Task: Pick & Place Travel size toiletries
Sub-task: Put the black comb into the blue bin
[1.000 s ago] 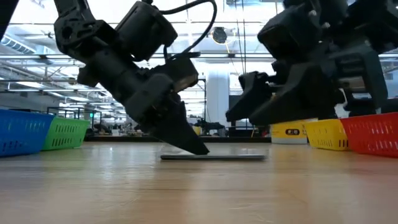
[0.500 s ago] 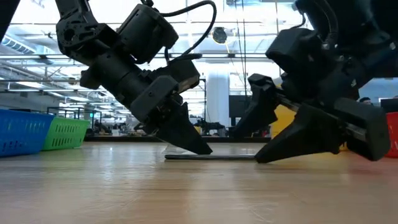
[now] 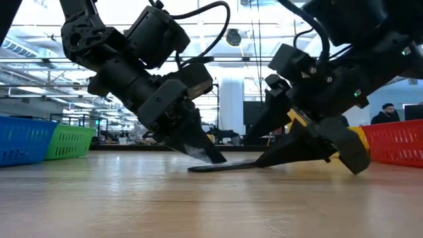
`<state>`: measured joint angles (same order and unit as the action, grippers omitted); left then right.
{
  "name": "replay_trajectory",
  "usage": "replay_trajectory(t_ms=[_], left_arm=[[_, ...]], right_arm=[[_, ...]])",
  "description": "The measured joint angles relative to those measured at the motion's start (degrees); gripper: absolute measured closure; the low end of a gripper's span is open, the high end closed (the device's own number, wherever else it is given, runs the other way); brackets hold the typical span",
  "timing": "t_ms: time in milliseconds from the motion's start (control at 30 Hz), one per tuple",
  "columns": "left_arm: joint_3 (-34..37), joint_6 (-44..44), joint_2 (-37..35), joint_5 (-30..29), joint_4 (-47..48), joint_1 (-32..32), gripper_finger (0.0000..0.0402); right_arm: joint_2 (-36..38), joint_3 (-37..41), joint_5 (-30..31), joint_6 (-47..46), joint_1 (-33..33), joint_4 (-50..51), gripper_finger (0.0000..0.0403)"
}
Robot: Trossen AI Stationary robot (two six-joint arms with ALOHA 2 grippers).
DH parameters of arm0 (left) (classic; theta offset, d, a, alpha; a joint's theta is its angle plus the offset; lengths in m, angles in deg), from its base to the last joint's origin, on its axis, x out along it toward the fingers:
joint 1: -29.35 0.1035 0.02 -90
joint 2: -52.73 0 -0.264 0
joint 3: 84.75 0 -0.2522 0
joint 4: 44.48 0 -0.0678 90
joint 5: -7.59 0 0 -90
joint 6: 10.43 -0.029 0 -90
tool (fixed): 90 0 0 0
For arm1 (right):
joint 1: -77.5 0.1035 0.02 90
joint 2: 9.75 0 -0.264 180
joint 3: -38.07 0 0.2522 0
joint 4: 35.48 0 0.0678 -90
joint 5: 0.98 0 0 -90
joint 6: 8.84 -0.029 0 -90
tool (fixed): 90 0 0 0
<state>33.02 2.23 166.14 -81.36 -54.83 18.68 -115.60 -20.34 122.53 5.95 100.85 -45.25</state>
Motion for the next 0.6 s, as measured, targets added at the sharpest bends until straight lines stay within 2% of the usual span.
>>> replay_trajectory(t_ms=[133, 400, 467, 600], left_arm=[[0.0, -0.01, 0.0, 0.04, -0.06, -0.26, 0.0396], [0.04, 0.1, 0.11, 0.67, -3.06, -0.31, 0.0394], [0.07, 0.14, 0.11, 0.69, -4.01, -0.31, 0.0393], [0.12, 0.95, 0.13, 0.71, -4.78, -0.33, 0.0399]], right_arm=[[0.0, 0.0, 1.84, 0.75, -0.04, -0.36, 0.0146], [-0.07, 0.02, 0.9, 1.06, -0.11, -2.18, 0.0161], [-0.07, 0.02, 0.5, 1.06, -0.15, -2.18, 0.0173], [-0.07, 0.02, -4.56, 0.98, -0.88, -2.21, 0.0216]])
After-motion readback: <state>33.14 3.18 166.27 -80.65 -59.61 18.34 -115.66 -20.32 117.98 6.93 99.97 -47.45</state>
